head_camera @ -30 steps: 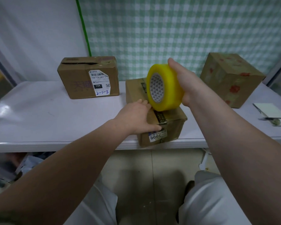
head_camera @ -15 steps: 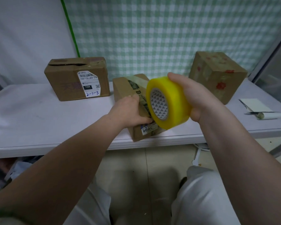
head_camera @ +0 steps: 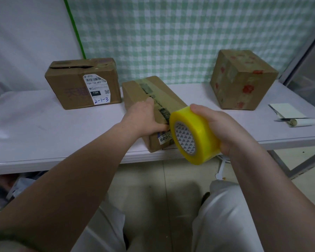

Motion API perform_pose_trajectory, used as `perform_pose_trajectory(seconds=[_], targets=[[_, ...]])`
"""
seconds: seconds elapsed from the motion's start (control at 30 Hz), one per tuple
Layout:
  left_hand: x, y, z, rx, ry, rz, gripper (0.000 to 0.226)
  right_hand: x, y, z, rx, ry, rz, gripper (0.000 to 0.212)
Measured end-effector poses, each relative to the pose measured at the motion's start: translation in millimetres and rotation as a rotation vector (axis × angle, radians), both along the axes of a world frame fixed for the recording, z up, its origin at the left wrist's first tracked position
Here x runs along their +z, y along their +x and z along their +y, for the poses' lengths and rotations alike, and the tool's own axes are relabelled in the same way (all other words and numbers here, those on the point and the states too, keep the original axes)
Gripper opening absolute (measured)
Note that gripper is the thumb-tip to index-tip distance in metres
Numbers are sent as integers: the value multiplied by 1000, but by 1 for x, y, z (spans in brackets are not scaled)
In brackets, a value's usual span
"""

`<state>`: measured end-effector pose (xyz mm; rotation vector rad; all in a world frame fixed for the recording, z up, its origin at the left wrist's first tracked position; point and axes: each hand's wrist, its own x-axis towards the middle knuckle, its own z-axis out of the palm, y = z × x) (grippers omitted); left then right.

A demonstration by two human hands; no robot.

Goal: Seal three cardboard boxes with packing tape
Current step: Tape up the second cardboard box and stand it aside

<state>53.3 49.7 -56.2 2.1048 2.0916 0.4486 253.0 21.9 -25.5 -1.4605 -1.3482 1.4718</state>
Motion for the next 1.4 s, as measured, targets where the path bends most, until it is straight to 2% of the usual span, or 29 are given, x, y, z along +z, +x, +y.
perform_pose_trajectory(seconds=[0.63, 0.77, 0.87, 0.93, 1.0, 1.07, 1.2, 1.3, 1.4], targets=[[2, 2, 3, -11, -15, 9, 69, -32, 2, 0, -27, -105, -61, 44], [12, -1, -2, -57, -42, 137, 66, -30, 7, 7, -56, -82, -126, 45], [25, -6, 3, -50, 13, 232, 51, -26, 11, 17, -98, -24, -187, 44], [29, -14, 15, -10, 164, 229, 34, -25, 12, 24, -104, 12, -235, 39], [27, -29, 34, 52, 269, 204, 26, -25, 12, 29, -110, 44, -281, 30], [20, -48, 54, 101, 209, 154, 31, -24, 9, 33, -114, 71, -330, 34], [4, -80, 83, 77, -68, 107, 48, -23, 7, 41, -98, 119, -409, 46], [2, -88, 92, 17, -113, 131, 38, -25, 9, 44, -83, 137, -419, 47], [4, -89, 95, -26, -132, 121, 36, -27, 9, 47, -89, 132, -416, 47]])
